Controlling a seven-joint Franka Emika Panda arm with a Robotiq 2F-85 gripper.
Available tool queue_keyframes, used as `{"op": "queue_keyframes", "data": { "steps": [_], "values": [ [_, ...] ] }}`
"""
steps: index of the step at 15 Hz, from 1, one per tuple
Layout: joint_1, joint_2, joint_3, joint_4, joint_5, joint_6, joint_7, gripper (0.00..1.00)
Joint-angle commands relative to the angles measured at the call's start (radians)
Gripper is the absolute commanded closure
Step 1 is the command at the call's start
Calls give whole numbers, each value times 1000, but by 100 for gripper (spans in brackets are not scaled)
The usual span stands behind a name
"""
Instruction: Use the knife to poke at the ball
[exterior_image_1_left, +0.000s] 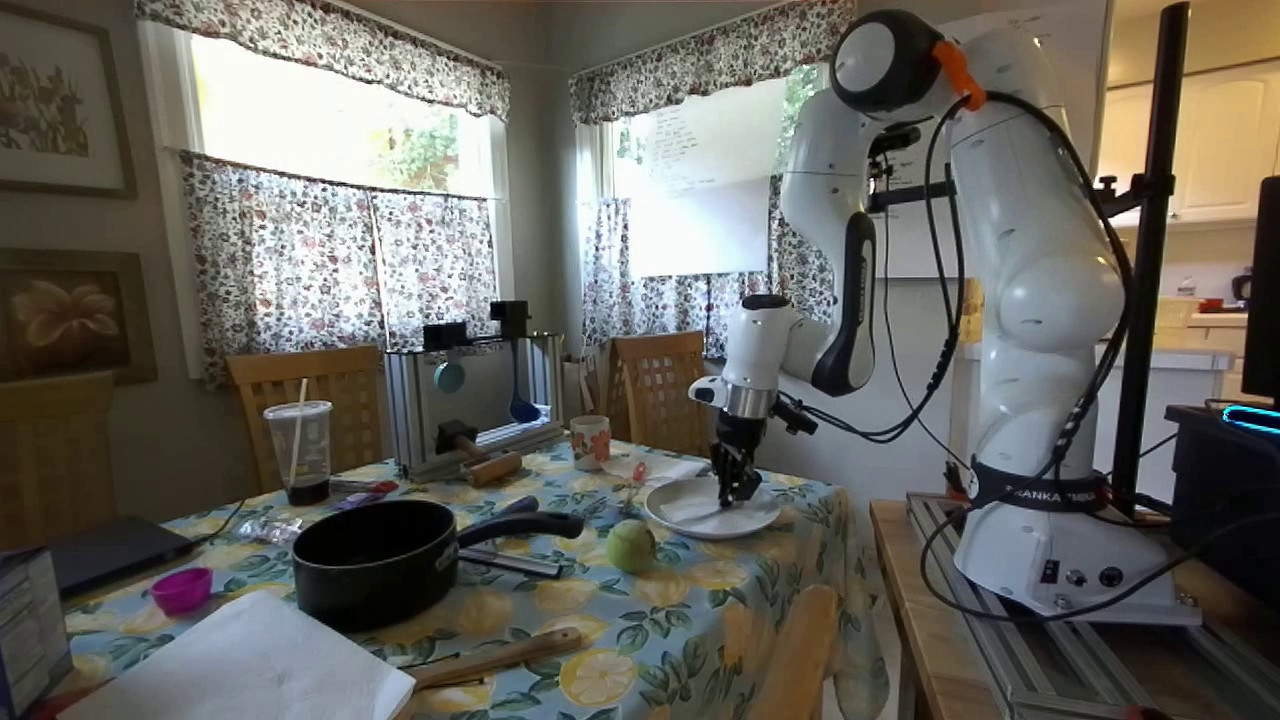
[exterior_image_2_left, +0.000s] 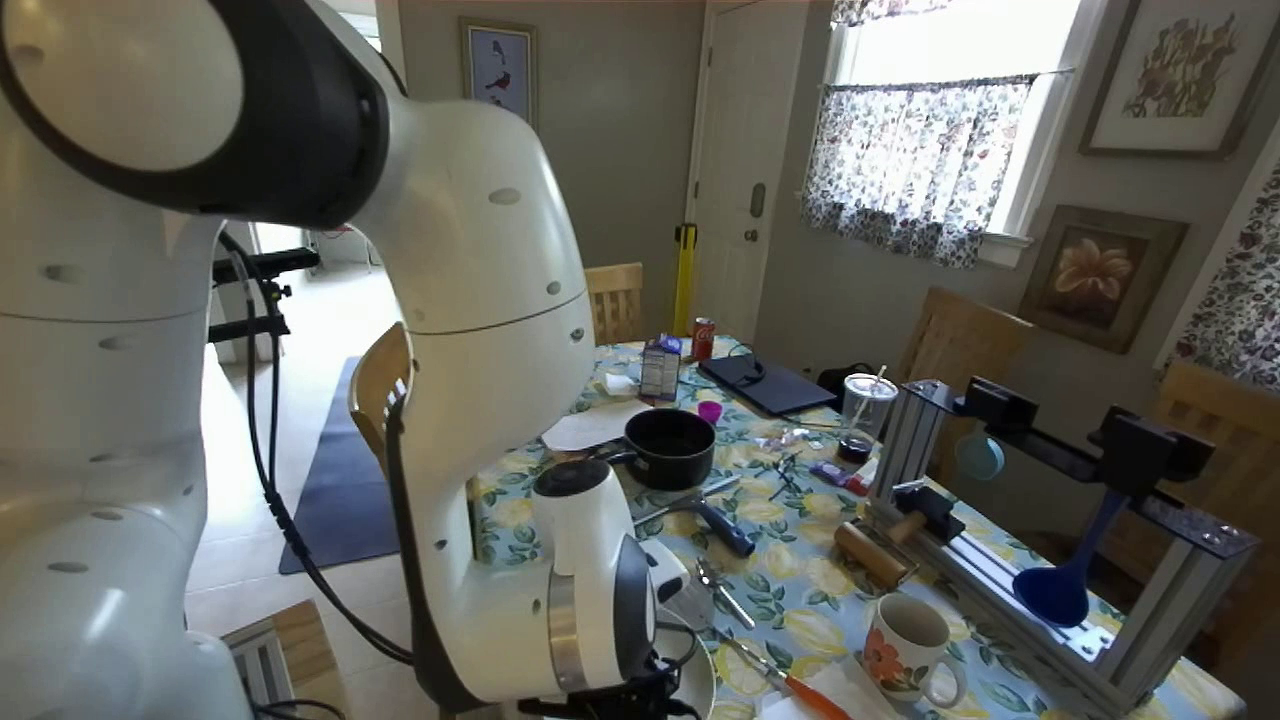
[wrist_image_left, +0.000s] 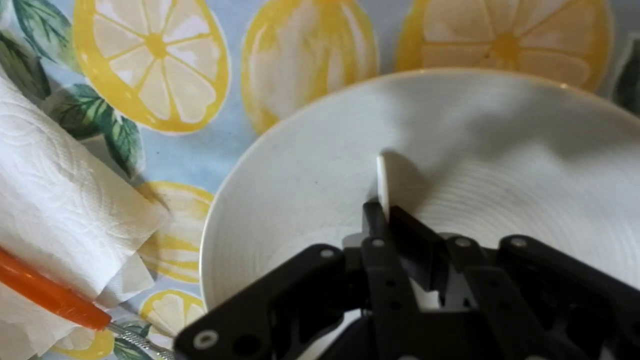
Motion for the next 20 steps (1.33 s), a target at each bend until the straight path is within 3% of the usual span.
{"op": "queue_keyframes", "data": {
  "steps": [1, 3, 4, 11, 16, 20],
  "values": [
    [-21, -52, 51, -113, 179, -36, -118, 98],
    [-20, -89, 63, -149, 262, -49, -165, 98],
    [-68, -26, 121, -79, 222, -49, -98, 98],
    [-256, -46, 327, -85, 372, -100, -194, 98],
    [-452, -29, 567, -85, 484, -108, -290, 98],
    [-622, -12, 774, -85, 492, -113, -303, 98]
  ]
}}
